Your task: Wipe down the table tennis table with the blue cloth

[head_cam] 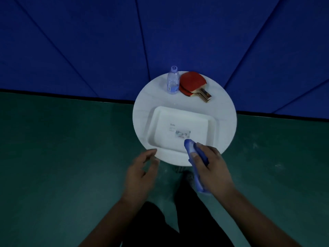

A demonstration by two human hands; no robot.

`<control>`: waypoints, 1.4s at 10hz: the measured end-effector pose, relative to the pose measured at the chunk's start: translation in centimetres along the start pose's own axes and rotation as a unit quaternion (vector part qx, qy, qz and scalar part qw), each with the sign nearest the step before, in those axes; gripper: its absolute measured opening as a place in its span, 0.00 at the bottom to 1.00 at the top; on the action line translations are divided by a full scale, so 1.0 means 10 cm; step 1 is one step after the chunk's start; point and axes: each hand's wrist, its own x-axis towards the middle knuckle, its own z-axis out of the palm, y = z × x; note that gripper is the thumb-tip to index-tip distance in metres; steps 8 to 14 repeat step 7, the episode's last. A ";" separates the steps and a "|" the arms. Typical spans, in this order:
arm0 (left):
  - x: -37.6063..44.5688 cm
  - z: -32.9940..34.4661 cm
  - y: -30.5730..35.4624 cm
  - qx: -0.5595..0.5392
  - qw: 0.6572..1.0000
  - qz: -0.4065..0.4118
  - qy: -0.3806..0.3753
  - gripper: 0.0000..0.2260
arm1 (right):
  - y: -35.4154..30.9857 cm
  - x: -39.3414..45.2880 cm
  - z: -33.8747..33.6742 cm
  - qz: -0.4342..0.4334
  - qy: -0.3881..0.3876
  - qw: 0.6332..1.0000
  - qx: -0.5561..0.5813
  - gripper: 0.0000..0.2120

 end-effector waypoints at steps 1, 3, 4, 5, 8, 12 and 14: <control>0.31 0.19 -0.06 0.003 0.999 -0.038 -0.004 0.09 | 0.15 0.66 0.22 0.013 -0.021 0.999 -0.038 0.20; 0.91 0.35 -0.28 0.012 0.997 -0.064 -0.028 0.09 | 0.40 1.78 0.85 0.074 -0.060 0.991 -0.093 0.21; 1.24 0.34 -0.40 0.043 0.996 -0.056 -0.049 0.11 | 0.55 2.15 1.16 0.085 -0.047 0.990 -0.099 0.20; 1.54 0.30 -0.42 0.061 0.995 -0.043 -0.066 0.09 | 0.57 2.35 1.39 0.100 -0.044 0.990 -0.089 0.20; 1.92 0.16 -0.31 0.053 0.995 -0.023 -0.080 0.11 | 0.50 2.35 1.34 0.140 -0.068 0.980 -0.122 0.25; 1.92 0.16 -0.31 0.053 0.995 -0.023 -0.080 0.11 | 0.50 2.35 1.34 0.140 -0.068 0.980 -0.122 0.25; 1.92 0.16 -0.31 0.053 0.995 -0.023 -0.080 0.11 | 0.50 2.35 1.34 0.140 -0.068 0.980 -0.122 0.25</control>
